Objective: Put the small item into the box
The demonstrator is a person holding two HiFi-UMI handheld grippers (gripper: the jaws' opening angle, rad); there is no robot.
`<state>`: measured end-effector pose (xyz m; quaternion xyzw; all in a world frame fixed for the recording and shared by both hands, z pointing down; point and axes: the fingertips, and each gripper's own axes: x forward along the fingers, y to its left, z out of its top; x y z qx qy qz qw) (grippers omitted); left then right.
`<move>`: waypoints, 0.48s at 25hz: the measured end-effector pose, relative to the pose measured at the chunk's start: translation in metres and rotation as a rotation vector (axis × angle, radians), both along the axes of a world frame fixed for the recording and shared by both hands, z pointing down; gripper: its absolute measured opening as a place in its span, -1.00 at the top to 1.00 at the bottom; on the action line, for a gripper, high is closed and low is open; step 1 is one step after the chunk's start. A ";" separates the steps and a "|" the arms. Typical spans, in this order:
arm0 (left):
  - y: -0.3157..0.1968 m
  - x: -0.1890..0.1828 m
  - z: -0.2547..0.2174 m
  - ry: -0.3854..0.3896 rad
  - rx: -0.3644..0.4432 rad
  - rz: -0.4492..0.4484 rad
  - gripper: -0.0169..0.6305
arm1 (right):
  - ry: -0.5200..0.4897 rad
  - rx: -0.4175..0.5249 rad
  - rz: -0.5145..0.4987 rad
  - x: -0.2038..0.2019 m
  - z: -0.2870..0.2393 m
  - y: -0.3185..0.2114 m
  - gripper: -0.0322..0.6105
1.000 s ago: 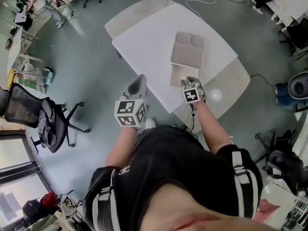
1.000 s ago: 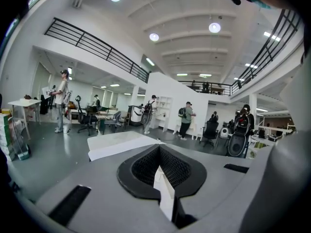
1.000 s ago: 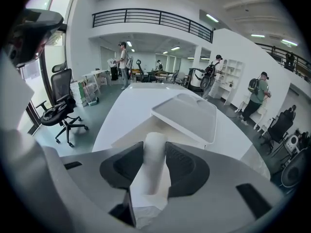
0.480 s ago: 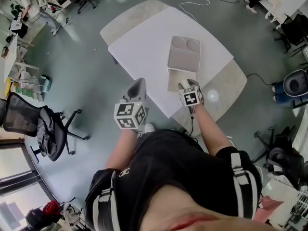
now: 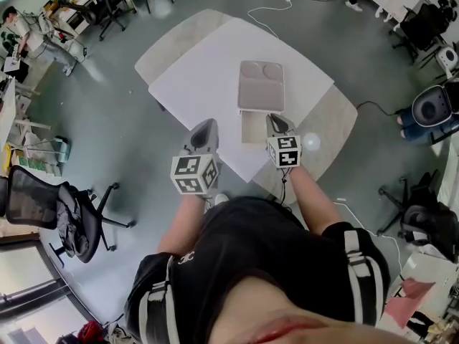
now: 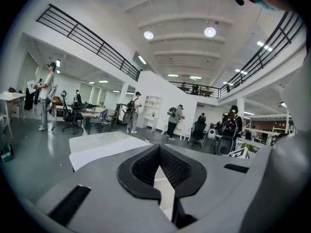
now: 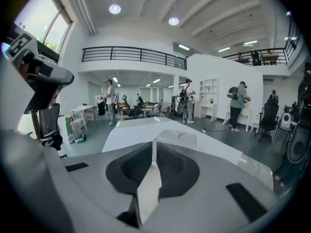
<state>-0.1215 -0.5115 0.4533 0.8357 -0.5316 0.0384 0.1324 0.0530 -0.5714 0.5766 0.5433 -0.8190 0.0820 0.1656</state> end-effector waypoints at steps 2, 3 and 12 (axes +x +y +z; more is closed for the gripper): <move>-0.003 0.006 -0.002 0.001 0.007 0.020 0.91 | -0.023 0.058 0.024 0.004 -0.020 0.001 0.83; -0.004 0.009 -0.003 0.001 0.009 0.030 0.91 | -0.034 0.085 0.035 0.007 -0.030 0.002 0.85; -0.010 0.038 -0.009 -0.006 0.029 0.115 0.91 | -0.127 0.308 0.076 0.022 -0.122 0.030 0.86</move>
